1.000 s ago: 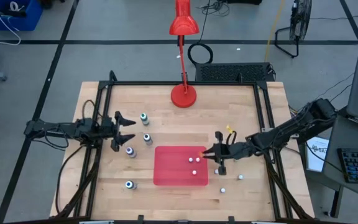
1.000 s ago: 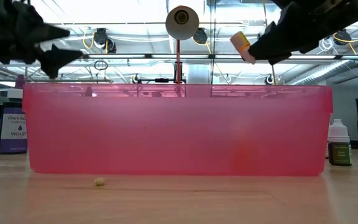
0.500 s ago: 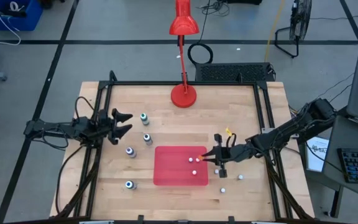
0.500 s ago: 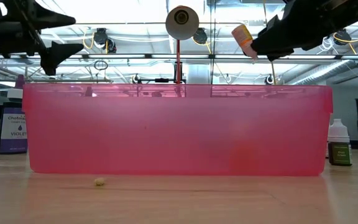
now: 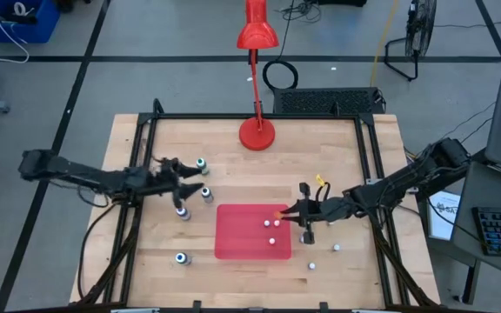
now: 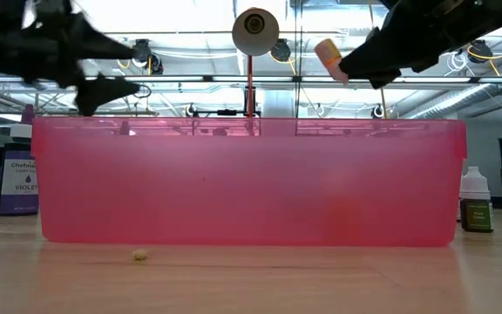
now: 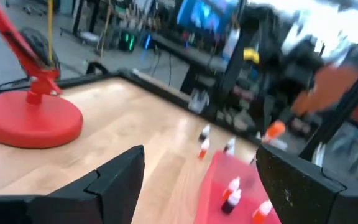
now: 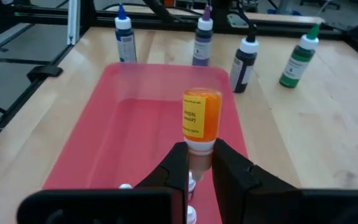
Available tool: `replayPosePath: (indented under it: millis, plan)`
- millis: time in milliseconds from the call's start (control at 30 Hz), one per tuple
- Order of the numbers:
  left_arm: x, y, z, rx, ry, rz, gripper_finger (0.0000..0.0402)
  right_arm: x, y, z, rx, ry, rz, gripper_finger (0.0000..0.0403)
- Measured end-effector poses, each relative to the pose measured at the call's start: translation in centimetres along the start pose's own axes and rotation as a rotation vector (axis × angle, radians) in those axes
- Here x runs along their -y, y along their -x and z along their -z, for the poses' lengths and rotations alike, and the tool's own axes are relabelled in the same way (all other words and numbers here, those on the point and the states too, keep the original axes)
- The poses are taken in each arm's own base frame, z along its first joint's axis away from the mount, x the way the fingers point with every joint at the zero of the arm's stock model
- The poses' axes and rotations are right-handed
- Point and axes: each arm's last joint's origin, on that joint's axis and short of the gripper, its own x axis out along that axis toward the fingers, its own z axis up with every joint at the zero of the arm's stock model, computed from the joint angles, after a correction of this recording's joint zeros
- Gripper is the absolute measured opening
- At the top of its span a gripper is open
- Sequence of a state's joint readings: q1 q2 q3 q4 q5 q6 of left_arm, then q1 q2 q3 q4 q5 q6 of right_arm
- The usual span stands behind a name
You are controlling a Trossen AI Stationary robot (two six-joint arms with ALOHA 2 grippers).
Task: Pick & Place food coloring
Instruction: Put the small yellow food coloring bottle into the pink container
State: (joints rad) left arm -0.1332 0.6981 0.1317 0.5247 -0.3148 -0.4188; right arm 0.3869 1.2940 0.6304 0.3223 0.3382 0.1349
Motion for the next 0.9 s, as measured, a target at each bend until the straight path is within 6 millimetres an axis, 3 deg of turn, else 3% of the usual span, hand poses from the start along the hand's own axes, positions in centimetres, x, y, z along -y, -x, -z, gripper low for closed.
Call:
replayPosePath:
  millis: [233, 367, 467, 700, 900]
  plan:
    - [6.1, -9.6, -2.9, -0.262, -0.267, 0.07, 0.0305, 0.0, -1.0, 0.8, -0.037, 0.021, 0.01, 0.0035]
    - [10.2, -15.0, -3.1, -0.383, -0.489, 0.155, 0.0305, -0.4, -1.2, 1.3, -0.06, 0.059, 0.002, 0.0035]
    - [12.4, -18.1, -3.3, -0.429, -0.559, 0.173, 0.0305, -0.7, -1.2, 1.4, -0.064, 0.081, -0.008, 0.0035]
    - [14.2, -22.4, -1.8, -0.628, -0.597, 0.126, 0.0305, -0.8, -1.1, 1.4, -0.059, 0.092, -0.012, 0.0034]
    - [13.5, -23.5, 0.9, -0.713, -0.587, 0.101, 0.0305, -0.8, -1.1, 1.1, -0.031, 0.089, -0.015, 0.0033]
